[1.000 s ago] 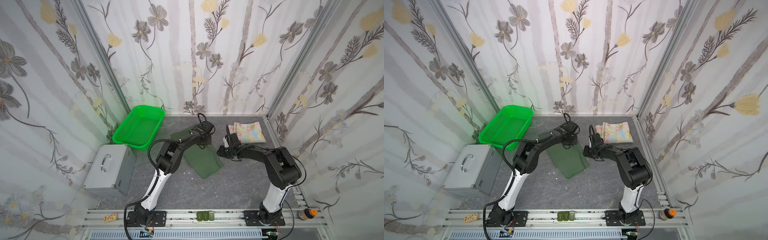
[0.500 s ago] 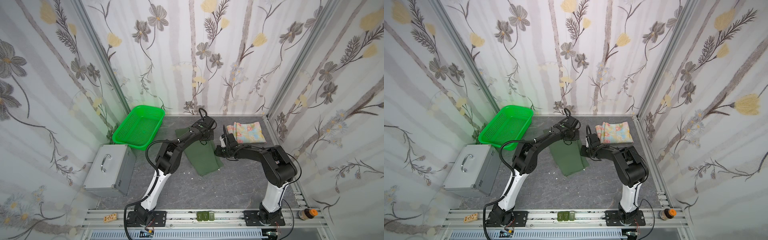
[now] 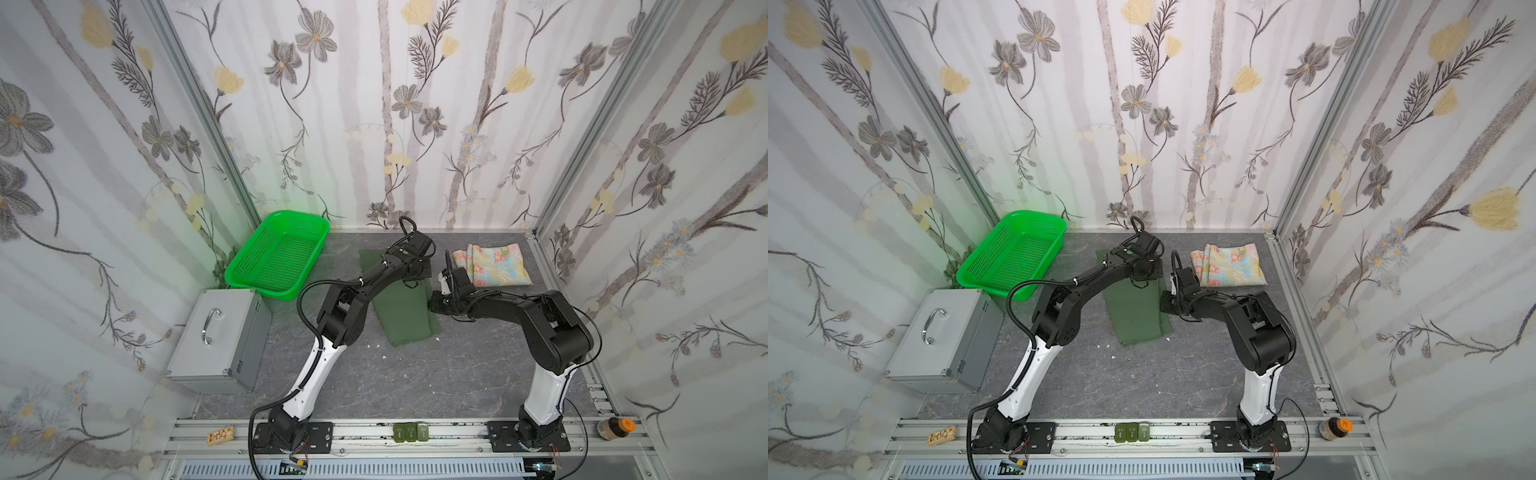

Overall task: Fold and stack skirts
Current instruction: Rotate the skirt at the center of the table, then fold the skirt at the center of the table.

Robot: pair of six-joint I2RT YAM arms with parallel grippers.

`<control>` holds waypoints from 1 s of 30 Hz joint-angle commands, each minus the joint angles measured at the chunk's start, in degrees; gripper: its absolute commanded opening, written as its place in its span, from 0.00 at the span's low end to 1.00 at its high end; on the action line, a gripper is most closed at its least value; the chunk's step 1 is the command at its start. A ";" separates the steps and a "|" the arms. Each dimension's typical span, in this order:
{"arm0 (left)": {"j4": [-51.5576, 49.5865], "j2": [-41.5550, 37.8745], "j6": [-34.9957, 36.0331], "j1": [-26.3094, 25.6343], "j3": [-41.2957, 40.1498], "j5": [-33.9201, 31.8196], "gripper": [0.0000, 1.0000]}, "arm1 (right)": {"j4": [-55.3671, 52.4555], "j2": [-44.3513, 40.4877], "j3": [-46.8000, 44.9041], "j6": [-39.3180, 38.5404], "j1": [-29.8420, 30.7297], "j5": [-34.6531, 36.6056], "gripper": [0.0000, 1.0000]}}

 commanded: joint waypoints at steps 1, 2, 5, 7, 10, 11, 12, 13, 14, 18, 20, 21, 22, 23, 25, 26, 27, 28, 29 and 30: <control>0.29 1.11 -1.09 0.04 0.90 0.72 0.00 | -4.31 0.74 -0.30 0.66 0.30 0.04 0.19; 0.28 1.52 -1.28 0.12 0.88 0.41 0.00 | -4.35 0.64 -0.31 0.73 0.30 -0.25 0.19; 0.27 2.47 -1.76 0.23 0.70 -0.17 0.00 | -4.92 -1.34 -0.68 0.94 0.13 0.00 0.24; 0.29 2.92 -2.22 0.28 0.70 -0.72 0.00 | -4.95 -3.04 -1.13 1.06 0.10 0.12 0.24; 0.32 2.86 -3.69 0.44 1.00 -1.08 0.00 | -5.39 -3.83 -1.14 1.10 0.13 0.25 0.25; 0.38 2.79 -4.16 0.50 1.06 -1.55 0.00 | -5.82 -3.78 -1.09 1.06 0.10 0.08 0.26; 0.39 2.59 -4.49 0.62 1.06 -1.73 0.00 | -6.13 -4.12 -1.24 1.03 0.12 0.12 0.28; 0.44 2.41 -4.68 0.71 1.05 -1.81 0.00 | -6.23 -4.75 -1.72 1.14 -0.09 0.25 0.30; 0.40 2.10 -4.77 0.71 1.05 -2.01 0.02 | -6.31 -5.79 -2.45 1.39 -0.17 0.37 0.33; 0.41 0.62 -4.59 0.75 0.36 -3.50 0.08 | -7.40 -12.62 -5.69 2.15 -0.32 1.36 0.40; 0.43 0.33 -4.54 0.83 0.35 -3.59 0.08 | -7.81 -15.60 -6.99 2.36 0.39 0.96 0.41; 0.44 0.37 -4.50 0.76 0.39 -3.49 0.08 | -7.74 -16.46 -7.66 2.29 1.03 0.05 0.42; 0.42 0.28 -4.53 0.81 0.36 -3.63 0.08 | -7.50 -16.82 -8.01 2.21 1.63 -1.28 0.44; 0.39 0.28 -4.45 0.76 0.35 -3.49 0.08 | -7.00 -16.67 -8.41 2.00 2.44 -3.19 0.47; 0.46 0.38 -4.42 0.78 0.35 -3.47 0.08 | -6.47 -15.42 -8.89 2.03 3.73 -4.85 0.48; 0.39 0.39 -4.41 0.84 0.42 -3.47 0.08 | -6.33 -14.65 -9.02 2.01 4.45 -5.26 0.48; 0.46 0.36 -4.52 0.79 0.44 -3.39 0.08 | -6.29 -13.77 -9.09 1.94 5.07 -5.32 0.47; 0.43 0.28 -4.52 0.78 0.52 -3.39 0.08 | -6.28 -13.28 -9.23 2.09 5.42 -5.33 0.46; 0.47 0.35 -4.50 0.80 0.69 -3.32 0.08 | -5.79 -12.78 -9.56 2.34 5.63 -5.42 0.46; 0.48 0.29 -4.53 0.83 0.94 -3.25 0.07 | -5.42 -12.56 -9.70 2.49 5.88 -5.78 0.45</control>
